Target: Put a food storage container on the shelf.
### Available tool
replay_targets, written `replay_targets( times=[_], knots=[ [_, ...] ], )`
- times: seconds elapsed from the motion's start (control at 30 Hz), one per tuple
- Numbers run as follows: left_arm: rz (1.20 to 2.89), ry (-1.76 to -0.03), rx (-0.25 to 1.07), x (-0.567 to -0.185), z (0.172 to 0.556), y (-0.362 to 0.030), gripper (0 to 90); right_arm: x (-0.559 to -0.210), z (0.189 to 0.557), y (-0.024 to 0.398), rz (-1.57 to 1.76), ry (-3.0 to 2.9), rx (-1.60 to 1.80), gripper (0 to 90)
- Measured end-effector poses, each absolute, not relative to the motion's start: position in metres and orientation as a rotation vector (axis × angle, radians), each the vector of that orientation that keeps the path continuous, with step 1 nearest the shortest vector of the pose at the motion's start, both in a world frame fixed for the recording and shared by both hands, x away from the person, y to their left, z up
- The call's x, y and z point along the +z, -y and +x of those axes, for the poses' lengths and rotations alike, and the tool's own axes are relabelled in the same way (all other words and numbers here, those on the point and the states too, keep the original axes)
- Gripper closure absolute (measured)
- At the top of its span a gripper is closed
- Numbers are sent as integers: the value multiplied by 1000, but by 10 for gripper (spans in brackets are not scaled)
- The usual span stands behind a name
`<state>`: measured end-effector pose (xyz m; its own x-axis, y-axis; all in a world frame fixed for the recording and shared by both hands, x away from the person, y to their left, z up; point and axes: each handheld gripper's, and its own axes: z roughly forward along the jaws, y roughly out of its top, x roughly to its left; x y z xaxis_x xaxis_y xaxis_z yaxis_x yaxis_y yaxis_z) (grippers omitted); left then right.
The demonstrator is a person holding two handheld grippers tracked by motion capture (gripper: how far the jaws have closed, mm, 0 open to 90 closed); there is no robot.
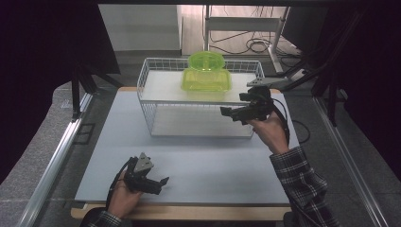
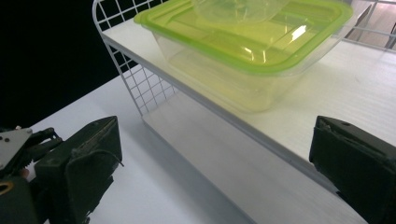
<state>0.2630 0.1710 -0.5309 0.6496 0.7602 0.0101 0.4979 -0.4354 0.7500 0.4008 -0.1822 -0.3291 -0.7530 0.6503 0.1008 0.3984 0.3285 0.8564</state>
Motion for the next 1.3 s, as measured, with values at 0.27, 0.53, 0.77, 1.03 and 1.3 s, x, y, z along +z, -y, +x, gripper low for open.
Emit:
replay_targets(
  times=[0.27, 0.53, 0.77, 1.03, 1.3],
  knots=[
    [2128, -972, 450, -531, 263, -171, 0, -346, 390, 183, 939, -2342, 1375, 26],
    [2131, -973, 444, -532, 263, -170, 0, -367, 381, 186, 933, -2357, 1351, 26],
    [2136, -974, 442, -532, 263, -170, 0, -390, 373, 190, 942, -2366, 1324, 26],
    [2138, -975, 443, -532, 263, -170, 0, -412, 363, 197, 957, -2334, 1300, 24],
    [2160, -955, 439, -533, 263, -167, 2, -430, 359, 206, 994, -2339, 1282, 19]
  ],
)
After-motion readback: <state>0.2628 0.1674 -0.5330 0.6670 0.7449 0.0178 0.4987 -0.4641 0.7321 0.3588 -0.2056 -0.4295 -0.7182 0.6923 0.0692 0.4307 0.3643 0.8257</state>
